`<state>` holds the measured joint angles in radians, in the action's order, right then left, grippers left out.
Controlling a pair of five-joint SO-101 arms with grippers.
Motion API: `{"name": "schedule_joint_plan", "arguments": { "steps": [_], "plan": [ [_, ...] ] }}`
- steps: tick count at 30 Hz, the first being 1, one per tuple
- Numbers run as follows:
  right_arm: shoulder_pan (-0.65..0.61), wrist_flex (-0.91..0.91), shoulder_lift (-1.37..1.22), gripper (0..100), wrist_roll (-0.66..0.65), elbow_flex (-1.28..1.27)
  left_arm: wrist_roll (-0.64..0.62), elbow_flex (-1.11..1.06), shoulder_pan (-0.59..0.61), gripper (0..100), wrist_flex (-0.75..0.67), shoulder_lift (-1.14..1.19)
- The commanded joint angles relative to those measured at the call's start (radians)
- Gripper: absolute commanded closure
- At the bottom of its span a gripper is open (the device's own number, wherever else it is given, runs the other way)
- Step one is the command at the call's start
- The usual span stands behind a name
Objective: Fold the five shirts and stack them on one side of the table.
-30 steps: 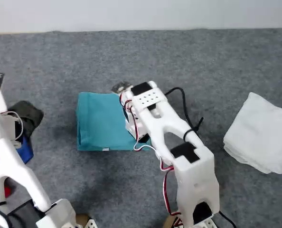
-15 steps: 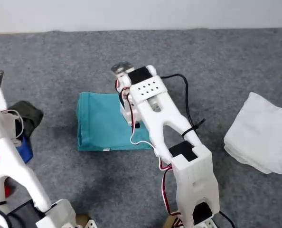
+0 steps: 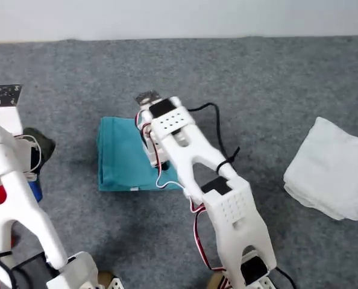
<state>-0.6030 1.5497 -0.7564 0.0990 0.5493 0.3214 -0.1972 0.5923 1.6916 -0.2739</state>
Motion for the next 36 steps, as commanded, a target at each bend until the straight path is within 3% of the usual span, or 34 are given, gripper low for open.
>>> {"name": "schedule_joint_plan", "arguments": {
  "steps": [1,5,11,17,22,28,33,36],
  "plan": [
    [-0.015,-0.024,-0.016,64.2,0.009,0.055,-0.005,0.004,-0.006,99,-0.012,-0.031],
    [-0.010,-0.010,-0.067,65.7,0.008,0.055,-0.005,0.004,-0.006,99,-0.015,-0.031],
    [-0.010,-0.004,-0.090,86.8,-0.035,0.055,-0.003,0.004,-0.006,99,-0.017,-0.031],
    [-0.010,0.013,-0.085,98.7,-0.144,0.055,-0.003,0.004,-0.006,99,-0.017,-0.031],
    [0.016,0.130,-0.082,98.8,-0.161,0.107,-0.003,0.004,-0.006,99,-0.017,-0.031],
    [0.131,0.249,-0.048,98.8,-0.201,0.222,-0.003,0.007,-0.006,99,-0.017,-0.031],
    [0.214,0.249,0.108,98.9,-0.275,0.091,-0.003,0.008,-0.006,99,-0.017,-0.032],
    [0.283,0.246,0.202,98.9,-0.384,-0.018,-0.003,0.008,-0.006,99,-0.017,-0.035]
  ]
}}
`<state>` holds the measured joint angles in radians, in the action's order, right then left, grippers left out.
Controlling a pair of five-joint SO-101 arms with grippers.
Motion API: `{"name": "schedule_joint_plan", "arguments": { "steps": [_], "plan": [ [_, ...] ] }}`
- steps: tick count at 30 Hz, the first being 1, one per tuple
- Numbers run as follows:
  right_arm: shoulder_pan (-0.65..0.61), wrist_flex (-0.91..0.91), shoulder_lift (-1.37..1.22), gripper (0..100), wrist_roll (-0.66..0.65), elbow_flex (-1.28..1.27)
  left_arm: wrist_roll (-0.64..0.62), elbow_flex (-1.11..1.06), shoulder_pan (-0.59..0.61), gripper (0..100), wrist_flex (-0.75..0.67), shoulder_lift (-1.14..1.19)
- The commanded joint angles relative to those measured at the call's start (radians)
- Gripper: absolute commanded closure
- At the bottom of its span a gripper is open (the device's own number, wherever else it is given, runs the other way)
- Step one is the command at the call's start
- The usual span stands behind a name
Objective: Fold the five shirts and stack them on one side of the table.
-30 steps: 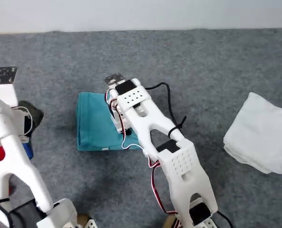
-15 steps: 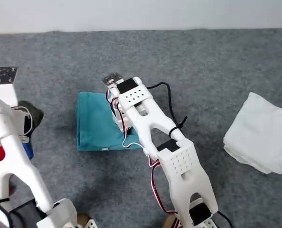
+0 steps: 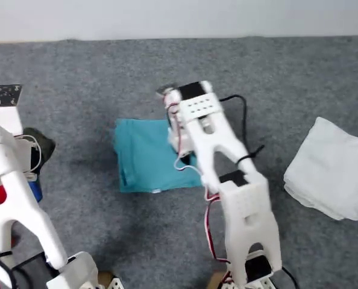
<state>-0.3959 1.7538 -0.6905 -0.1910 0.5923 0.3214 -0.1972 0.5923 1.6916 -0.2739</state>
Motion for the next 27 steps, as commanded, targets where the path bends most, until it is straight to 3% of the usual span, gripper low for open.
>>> {"name": "schedule_joint_plan", "arguments": {
  "steps": [1,9,14,20,27],
  "plan": [
    [0.105,0.042,0.154,98.9,-0.137,-0.080,-0.003,0.008,-0.006,99,-0.015,-0.035],
    [0.335,-0.035,0.159,98.9,-0.574,-0.081,-0.003,0.008,-0.006,99,-0.011,-0.035],
    [0.375,-0.200,0.159,98.9,-0.819,-0.081,-0.003,0.008,-0.006,99,0.005,-0.037],
    [0.318,-0.424,0.133,98.9,-0.930,-0.081,-0.002,0.008,-0.006,99,0.018,-0.038],
    [0.306,-0.607,0.035,98.3,-0.956,-0.081,-0.002,0.008,-0.006,99,0.040,-0.038]
  ]
}}
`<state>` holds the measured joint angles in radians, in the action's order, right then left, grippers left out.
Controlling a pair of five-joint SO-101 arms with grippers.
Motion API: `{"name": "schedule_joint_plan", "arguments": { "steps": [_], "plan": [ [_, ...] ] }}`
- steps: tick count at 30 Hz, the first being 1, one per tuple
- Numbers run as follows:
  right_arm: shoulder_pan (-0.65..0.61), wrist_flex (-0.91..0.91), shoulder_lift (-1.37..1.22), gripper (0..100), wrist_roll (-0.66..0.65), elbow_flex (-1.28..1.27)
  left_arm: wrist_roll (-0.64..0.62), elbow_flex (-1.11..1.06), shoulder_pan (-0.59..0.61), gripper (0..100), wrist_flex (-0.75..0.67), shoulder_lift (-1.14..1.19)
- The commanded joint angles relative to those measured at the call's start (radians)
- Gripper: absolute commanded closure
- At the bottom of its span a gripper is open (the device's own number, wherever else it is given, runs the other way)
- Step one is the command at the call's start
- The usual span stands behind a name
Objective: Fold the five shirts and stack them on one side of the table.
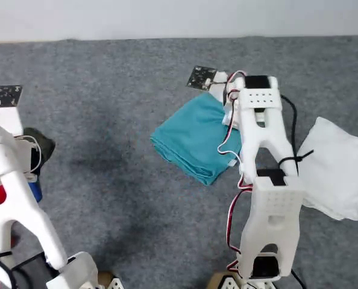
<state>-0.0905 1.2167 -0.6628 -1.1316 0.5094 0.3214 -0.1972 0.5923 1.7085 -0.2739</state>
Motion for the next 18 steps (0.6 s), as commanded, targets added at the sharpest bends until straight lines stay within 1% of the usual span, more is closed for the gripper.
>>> {"name": "schedule_joint_plan", "arguments": {
  "steps": [1,3,6,8,14,16,18],
  "plan": [
    [0.004,-0.081,0.010,96.5,-0.015,0.002,-0.002,0.008,-0.006,99,0.023,-0.038],
    [0.015,-0.077,0.039,90.4,0.008,0.002,0.000,0.008,-0.003,99,0.023,-0.038],
    [0.025,-0.076,0.097,82.0,0.181,0.002,0.028,0.008,-0.006,99,0.023,-0.038],
    [0.025,-0.030,0.139,78.6,0.279,0.002,0.040,0.008,-0.006,99,0.023,-0.038],
    [0.005,0.188,0.214,78.1,0.462,0.002,0.040,0.008,-0.006,99,0.023,-0.038],
    [-0.004,0.246,0.217,78.2,0.562,0.002,0.040,0.008,-0.006,99,0.021,-0.038],
    [-0.035,0.315,0.219,78.2,0.703,0.002,0.040,0.008,-0.006,99,0.021,-0.038]
  ]
}}
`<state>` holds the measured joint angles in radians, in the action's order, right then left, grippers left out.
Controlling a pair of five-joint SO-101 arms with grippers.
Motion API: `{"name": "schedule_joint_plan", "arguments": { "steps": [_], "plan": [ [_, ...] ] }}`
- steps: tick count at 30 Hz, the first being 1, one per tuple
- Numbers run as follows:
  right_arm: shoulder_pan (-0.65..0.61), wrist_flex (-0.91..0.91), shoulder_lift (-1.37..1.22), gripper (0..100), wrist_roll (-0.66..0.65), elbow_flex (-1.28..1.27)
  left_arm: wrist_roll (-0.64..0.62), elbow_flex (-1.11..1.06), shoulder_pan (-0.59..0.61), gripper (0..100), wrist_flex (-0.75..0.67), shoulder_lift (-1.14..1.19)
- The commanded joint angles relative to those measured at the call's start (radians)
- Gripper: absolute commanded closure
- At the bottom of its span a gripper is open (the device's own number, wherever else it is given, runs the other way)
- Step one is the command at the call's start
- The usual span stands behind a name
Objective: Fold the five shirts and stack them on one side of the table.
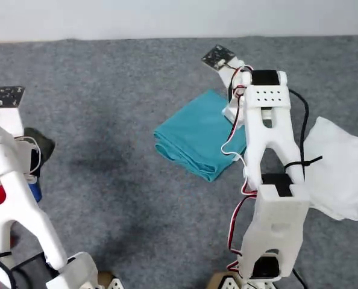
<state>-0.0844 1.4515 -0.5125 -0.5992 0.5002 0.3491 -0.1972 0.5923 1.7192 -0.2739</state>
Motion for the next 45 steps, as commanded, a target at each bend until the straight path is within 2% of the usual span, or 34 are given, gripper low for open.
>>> {"name": "schedule_joint_plan", "arguments": {
  "steps": [1,7,14,16,21,27,37,45],
  "plan": [
    [-0.054,0.111,0.070,78.2,0.244,0.011,0.012,0.008,-0.006,99,0.011,-0.038],
    [-0.130,0.257,0.064,78.0,0.684,0.107,0.012,0.008,-0.006,99,0.011,-0.038],
    [-0.194,0.058,0.044,77.0,1.056,0.126,0.014,0.008,-0.006,99,0.008,-0.037],
    [-0.217,0.024,0.018,71.5,1.137,0.126,0.014,0.008,-0.006,99,0.008,-0.032],
    [-0.239,-0.001,-0.070,49.5,1.349,0.129,0.014,0.008,-0.008,99,0.006,-0.031],
    [-0.232,0.004,-0.130,49.3,1.448,0.129,0.014,0.008,-0.008,99,0.009,-0.032],
    [-0.188,-0.133,-0.177,49.4,1.450,0.130,0.014,0.005,-0.008,99,0.011,-0.037],
    [-0.168,-0.143,-0.312,49.4,1.450,0.130,0.014,0.005,-0.006,99,0.011,-0.032]
  ]
}}
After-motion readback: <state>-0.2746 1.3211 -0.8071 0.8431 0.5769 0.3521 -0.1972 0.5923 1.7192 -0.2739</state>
